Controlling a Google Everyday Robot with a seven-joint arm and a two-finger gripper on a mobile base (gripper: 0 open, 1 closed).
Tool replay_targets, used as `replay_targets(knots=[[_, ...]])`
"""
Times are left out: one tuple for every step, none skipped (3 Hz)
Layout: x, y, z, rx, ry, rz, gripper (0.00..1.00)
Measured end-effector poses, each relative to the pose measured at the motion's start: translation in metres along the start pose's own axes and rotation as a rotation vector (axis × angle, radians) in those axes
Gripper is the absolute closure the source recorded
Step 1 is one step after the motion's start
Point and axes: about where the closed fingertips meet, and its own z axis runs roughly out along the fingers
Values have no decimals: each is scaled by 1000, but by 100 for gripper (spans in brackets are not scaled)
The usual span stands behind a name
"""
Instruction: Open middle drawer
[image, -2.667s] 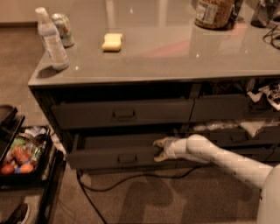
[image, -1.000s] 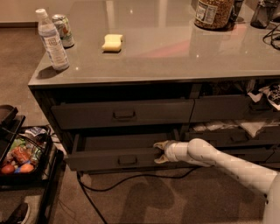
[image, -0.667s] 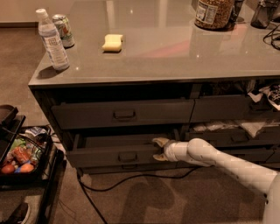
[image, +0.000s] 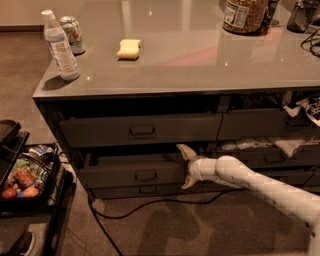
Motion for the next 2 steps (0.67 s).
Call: replay_targets(knots=[[-15,-22,-20,38,16,-74,0],[-24,-35,-34,72,28,-116,0]])
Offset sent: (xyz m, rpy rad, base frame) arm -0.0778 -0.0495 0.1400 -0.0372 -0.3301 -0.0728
